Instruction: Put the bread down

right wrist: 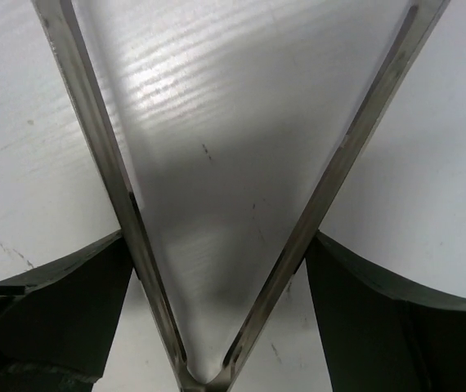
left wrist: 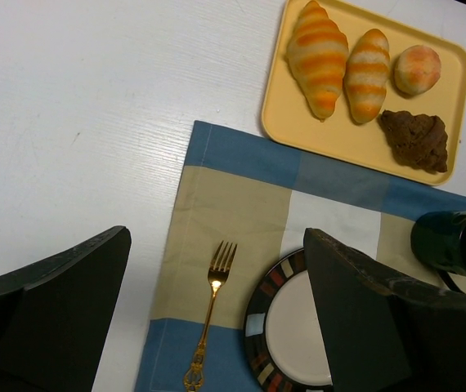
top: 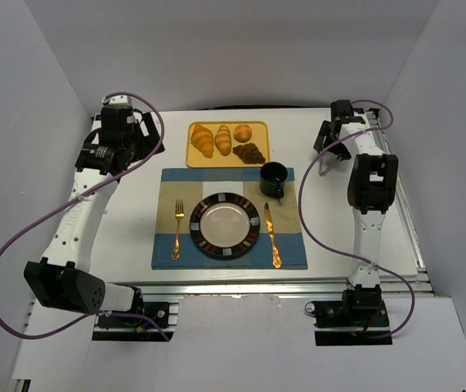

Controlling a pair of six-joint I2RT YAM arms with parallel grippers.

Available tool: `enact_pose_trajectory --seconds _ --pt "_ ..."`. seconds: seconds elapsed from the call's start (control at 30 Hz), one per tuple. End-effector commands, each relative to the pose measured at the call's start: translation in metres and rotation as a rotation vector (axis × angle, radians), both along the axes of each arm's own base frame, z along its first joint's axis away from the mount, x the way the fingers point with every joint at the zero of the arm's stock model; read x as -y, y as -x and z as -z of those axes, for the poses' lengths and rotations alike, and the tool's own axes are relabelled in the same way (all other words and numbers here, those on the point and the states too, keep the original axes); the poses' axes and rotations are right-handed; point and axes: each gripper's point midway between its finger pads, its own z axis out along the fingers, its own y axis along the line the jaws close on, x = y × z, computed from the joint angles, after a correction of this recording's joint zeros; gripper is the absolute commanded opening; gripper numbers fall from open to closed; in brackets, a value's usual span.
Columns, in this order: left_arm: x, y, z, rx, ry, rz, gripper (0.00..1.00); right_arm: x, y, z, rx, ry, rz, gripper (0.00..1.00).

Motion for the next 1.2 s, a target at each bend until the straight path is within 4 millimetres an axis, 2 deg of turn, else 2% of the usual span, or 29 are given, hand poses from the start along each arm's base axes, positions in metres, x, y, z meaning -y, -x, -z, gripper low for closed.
enact_pose_trajectory --seconds 0.0,0.07,0.13,0.17,0.23,0.27,0.33,0.37,0.43,0.47,0.57,0.6,0.7,0.73,0.8,0.83,0.9,1.0,1.07,1.17 --pt "-0.002 0.0 -0.014 0.021 -0.005 -0.013 0.98 0.003 -0.022 -0.015 0.073 0.015 -0.017 0.86" --pt "-0.003 0.001 -0.014 0.02 -0.008 -0.014 0.98 0.004 -0.025 -0.016 0.078 0.017 -0.014 0.77" --pt "-0.003 0.002 -0.014 0.018 -0.012 -0.014 0.98 0.004 -0.025 -0.023 0.088 0.017 -0.009 0.72" --pt "-0.003 0.003 -0.015 0.02 -0.013 -0.013 0.98 0.004 -0.026 -0.028 0.097 0.014 -0.005 0.66" --pt "-0.003 0.003 -0.016 0.025 -0.015 -0.009 0.98 0.004 -0.028 -0.049 0.139 0.012 0.0 0.61" --pt "-0.003 0.003 -0.017 0.029 -0.016 -0.006 0.98 0.004 -0.028 -0.069 0.172 0.014 0.002 0.57" --pt "-0.002 0.002 -0.021 0.042 -0.015 0.0 0.98 0.005 -0.028 -0.093 0.21 0.017 -0.002 0.56" --pt "-0.002 0.002 -0.022 0.046 -0.014 0.005 0.98 0.004 -0.024 -0.117 0.24 0.013 -0.004 0.56" --pt "-0.001 0.001 -0.024 0.061 -0.011 0.011 0.98 -0.005 -0.018 -0.139 0.264 -0.017 -0.036 0.56" --pt "0.0 0.001 -0.026 0.069 -0.01 0.018 0.98 -0.01 -0.011 -0.158 0.284 -0.035 -0.055 0.56" --pt "0.002 0.001 -0.028 0.086 -0.009 0.03 0.98 -0.038 0.004 -0.178 0.291 -0.102 -0.155 0.56" --pt "0.002 0.001 -0.03 0.094 -0.008 0.037 0.98 -0.054 0.012 -0.178 0.267 -0.143 -0.208 0.56" --pt "0.003 0.001 -0.031 0.103 -0.01 0.048 0.98 -0.081 0.028 -0.183 0.224 -0.216 -0.298 0.56" --pt "0.004 0.002 -0.032 0.104 -0.008 0.052 0.98 -0.099 0.031 -0.19 0.228 -0.253 -0.346 0.55" --pt "0.006 0.001 -0.032 0.106 -0.004 0.064 0.98 -0.119 0.036 -0.196 0.224 -0.296 -0.417 0.55" --pt "0.007 0.002 -0.032 0.104 -0.003 0.068 0.98 -0.136 0.041 -0.204 0.23 -0.31 -0.467 0.55" --pt "0.007 0.004 -0.035 0.111 0.0 0.074 0.98 -0.165 0.051 -0.204 0.206 -0.358 -0.573 0.55" --pt "0.005 0.009 -0.038 0.116 -0.007 0.073 0.98 -0.198 0.063 -0.2 0.179 -0.382 -0.717 0.55" --pt "0.004 0.012 -0.038 0.116 -0.013 0.075 0.98 -0.206 0.069 -0.189 0.163 -0.384 -0.77 0.55" --pt "0.004 0.014 -0.04 0.111 -0.019 0.079 0.98 -0.217 0.07 -0.189 0.169 -0.413 -0.829 0.55"
